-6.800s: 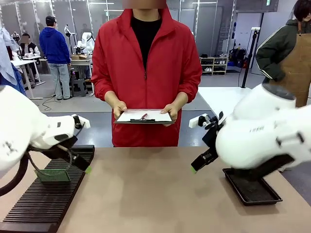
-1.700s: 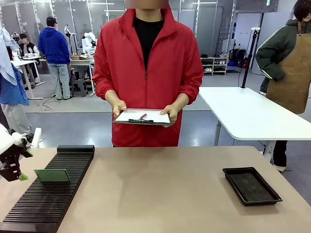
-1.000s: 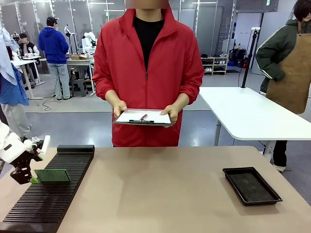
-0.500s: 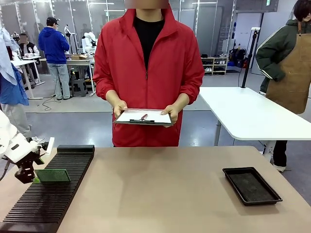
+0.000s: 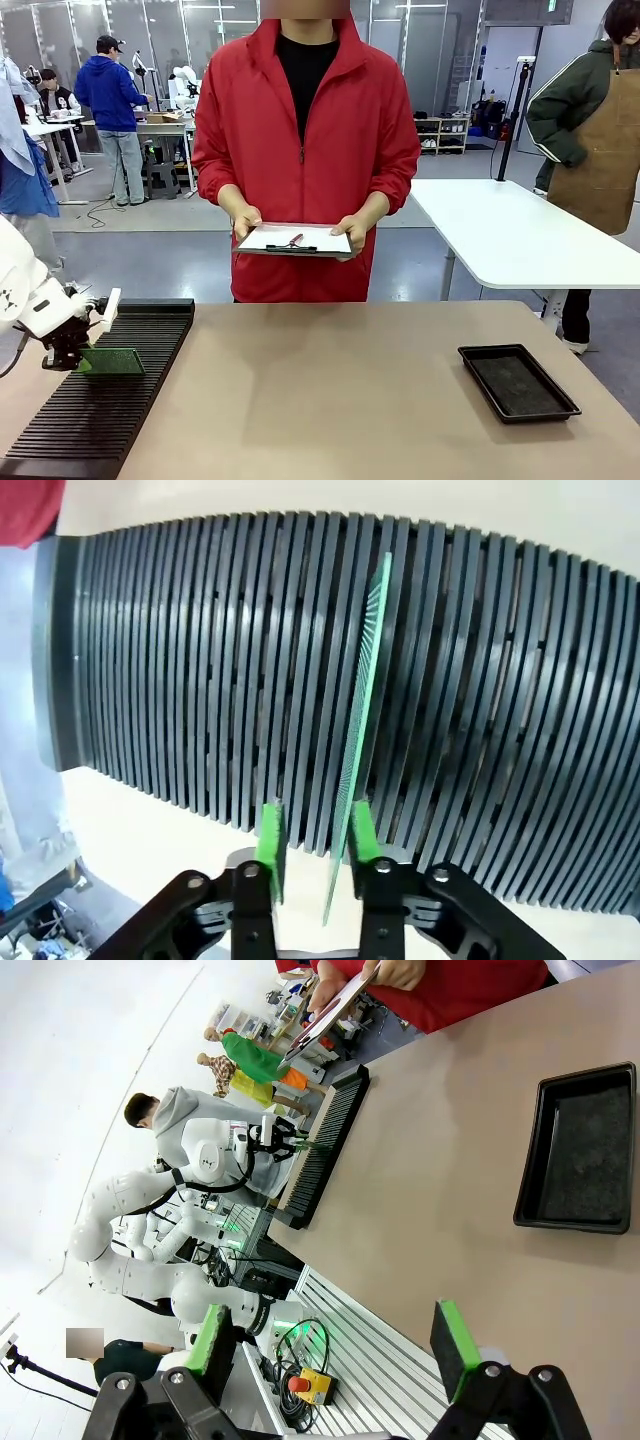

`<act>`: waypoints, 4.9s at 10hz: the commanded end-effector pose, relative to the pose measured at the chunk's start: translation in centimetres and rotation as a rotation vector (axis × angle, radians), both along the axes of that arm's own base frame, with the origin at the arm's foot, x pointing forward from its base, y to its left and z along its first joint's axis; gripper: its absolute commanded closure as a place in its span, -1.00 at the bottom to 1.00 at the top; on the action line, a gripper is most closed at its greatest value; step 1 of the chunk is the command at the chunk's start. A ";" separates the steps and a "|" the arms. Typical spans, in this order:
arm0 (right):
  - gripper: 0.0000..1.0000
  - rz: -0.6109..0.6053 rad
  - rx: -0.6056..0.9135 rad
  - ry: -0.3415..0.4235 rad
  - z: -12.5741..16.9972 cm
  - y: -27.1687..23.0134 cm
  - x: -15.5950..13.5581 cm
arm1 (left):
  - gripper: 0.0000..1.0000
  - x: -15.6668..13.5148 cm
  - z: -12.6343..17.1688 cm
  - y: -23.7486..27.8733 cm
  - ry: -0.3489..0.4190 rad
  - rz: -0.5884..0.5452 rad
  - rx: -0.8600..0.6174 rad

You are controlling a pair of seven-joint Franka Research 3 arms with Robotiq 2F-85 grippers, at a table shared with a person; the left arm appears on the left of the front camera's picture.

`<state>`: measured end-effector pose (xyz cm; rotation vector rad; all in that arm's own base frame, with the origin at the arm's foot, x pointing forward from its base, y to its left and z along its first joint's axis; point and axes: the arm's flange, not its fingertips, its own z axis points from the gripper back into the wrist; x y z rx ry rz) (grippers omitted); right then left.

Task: Inspect the PCB.
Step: Pick up the Blank PCB and present it to the human, then release the Blank PCB you were holding.

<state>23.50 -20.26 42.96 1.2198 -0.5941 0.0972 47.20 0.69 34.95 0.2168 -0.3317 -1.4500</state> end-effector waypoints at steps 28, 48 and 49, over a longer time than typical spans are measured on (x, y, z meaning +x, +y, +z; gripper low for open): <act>-1.00 0.002 0.007 -0.011 0.1 0.0 0.0 | 0.93 5.5 5.9 -4.9 1.141 0.394 -1.398; -1.00 0.002 0.007 -0.011 0.1 0.0 0.0 | 0.93 13.6 0.7 -4.7 1.392 0.886 -1.483; -1.00 0.002 0.007 -0.011 0.1 0.0 0.0 | 0.93 13.6 0.7 -4.7 1.392 0.886 -1.483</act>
